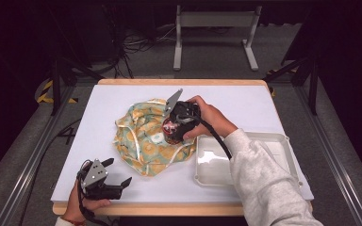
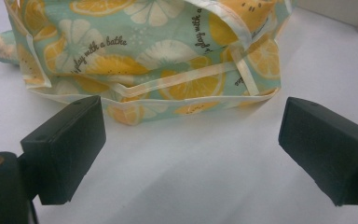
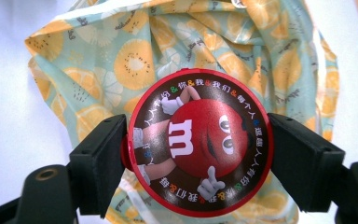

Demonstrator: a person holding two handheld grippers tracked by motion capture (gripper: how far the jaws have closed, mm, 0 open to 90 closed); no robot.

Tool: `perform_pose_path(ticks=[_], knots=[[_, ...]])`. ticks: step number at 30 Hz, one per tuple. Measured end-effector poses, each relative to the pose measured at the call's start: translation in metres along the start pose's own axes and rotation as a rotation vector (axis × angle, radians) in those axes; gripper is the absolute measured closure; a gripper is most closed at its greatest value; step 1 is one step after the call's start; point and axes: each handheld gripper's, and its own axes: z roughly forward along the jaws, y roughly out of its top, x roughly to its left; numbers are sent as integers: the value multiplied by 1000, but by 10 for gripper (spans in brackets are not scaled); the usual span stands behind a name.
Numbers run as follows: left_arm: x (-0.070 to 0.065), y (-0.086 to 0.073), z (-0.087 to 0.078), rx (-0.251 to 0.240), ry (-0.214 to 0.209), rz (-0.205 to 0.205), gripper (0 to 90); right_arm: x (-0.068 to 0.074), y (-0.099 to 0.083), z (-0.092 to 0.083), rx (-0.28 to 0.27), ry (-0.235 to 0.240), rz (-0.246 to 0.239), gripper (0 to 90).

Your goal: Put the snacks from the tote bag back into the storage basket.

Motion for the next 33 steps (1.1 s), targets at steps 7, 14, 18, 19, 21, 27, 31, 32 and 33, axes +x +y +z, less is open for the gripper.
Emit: perform_pose_path(ticks=[7, 14, 18, 19, 21, 27, 31, 32, 33], knots=[[0, 0, 1, 3, -1, 4, 77, 3, -8, -18, 7, -21, -5, 240], [1, 0, 2, 15, 2, 5, 77, 5, -18, -35, -2, -29, -7, 240], [1, 0, 2, 11, 3, 6, 77, 6, -24, -45, -11, -39, -5, 240], [1, 0, 1, 11, 4, 5, 77, 7, -27, -48, -12, -40, -3, 240], [1, 0, 2, 14, 2, 4, 77, 8, -32, -52, -5, -47, 2, 240], [0, 1, 2, 15, 1, 6, 77, 13, -45, -61, 3, -63, 8, 240], [0, 1, 3, 16, 1, 5, 77, 18, -57, -66, 20, -70, 8, 240], [0, 1, 3, 17, 0, 6, 77, 20, -61, -67, 21, -74, 9, 240], [0, 1, 3, 19, 0, 5, 77, 21, -64, -68, 25, -76, 6, 240]])
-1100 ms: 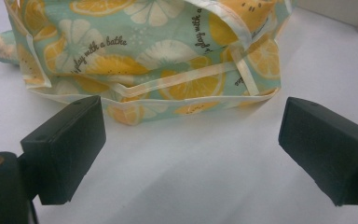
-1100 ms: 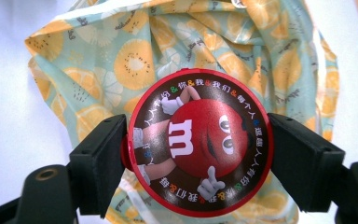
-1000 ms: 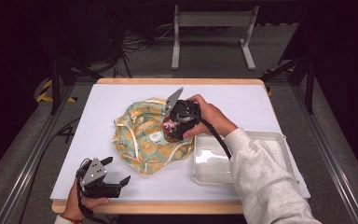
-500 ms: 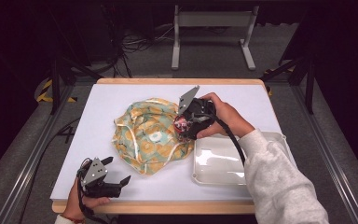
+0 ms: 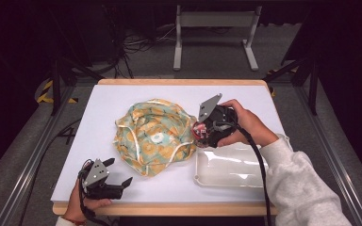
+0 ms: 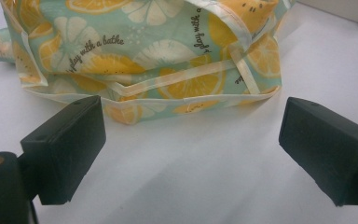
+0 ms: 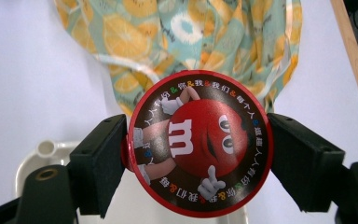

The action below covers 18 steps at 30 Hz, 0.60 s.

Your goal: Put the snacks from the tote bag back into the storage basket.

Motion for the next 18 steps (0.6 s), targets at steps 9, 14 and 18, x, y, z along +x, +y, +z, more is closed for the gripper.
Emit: perform_pose_path(ticks=[9, 14, 18], knots=[[0, 0, 1, 2, 3, -1, 77, 9, -35, -3, 18, 18, 32, 240], [-1, 1, 2, 5, 2, -2, 77, 10, -53, -3, 38, 19, 56, 240], [-1, 1, 2, 5, 3, 2, 77, 10, -65, -3, 68, 17, 64, 240]])
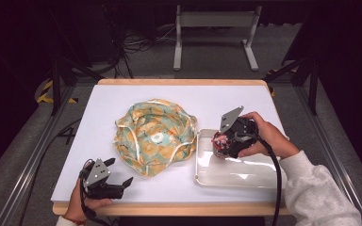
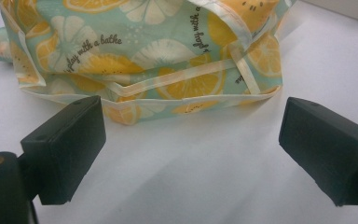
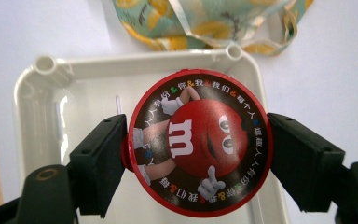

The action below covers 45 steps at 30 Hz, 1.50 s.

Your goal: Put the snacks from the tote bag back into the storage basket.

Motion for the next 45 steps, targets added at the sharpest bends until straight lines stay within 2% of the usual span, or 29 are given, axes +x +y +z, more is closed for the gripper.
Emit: perform_pose_path(ticks=[17, 25, 45], knots=[[0, 1, 0, -7, -7, -6, 78, -5, -38, 2, 75, -5, 58, 240], [0, 1, 0, -4, -11, -1, 77, -6, -52, 4, 83, 0, 75, 240], [-1, 1, 1, 0, -11, -1, 78, -6, -63, 10, 111, 34, 66, 239]])
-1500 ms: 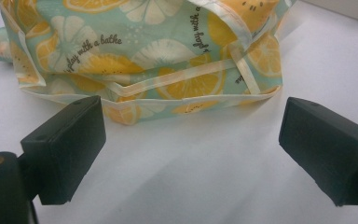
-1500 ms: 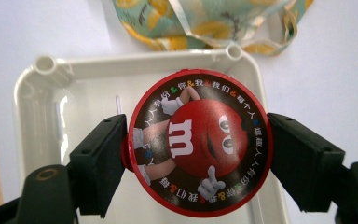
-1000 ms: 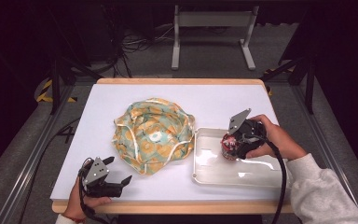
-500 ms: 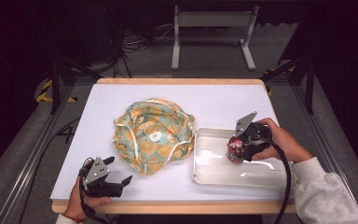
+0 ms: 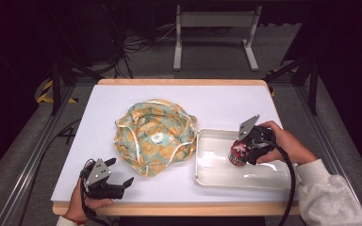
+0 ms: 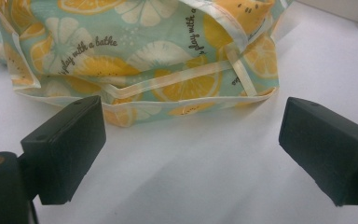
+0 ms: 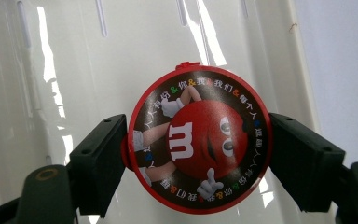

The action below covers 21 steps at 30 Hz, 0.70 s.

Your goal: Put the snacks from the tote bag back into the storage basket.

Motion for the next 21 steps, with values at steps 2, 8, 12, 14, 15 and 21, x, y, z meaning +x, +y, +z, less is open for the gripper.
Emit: perform_pose_path(ticks=[2, 8, 12, 14, 15, 21], knots=[[0, 0, 0, 0, -1, 2, 77, 0, 0, 0, 0, 3, 0, 239], [1, 0, 0, -1, 2, 0, 77, 0, -1, 0, -8, 5, 2, 238], [0, 0, 0, 4, 3, 1, 77, 0, -2, 0, -13, 1, 6, 238], [0, 0, 0, 5, 3, 1, 77, 0, -2, 0, -12, 1, 5, 237], [0, 0, 0, 5, 4, 0, 77, 0, -2, 0, -14, -1, 5, 237], [0, 0, 0, 4, 3, -1, 77, 2, -3, 0, -8, -12, 17, 234]])
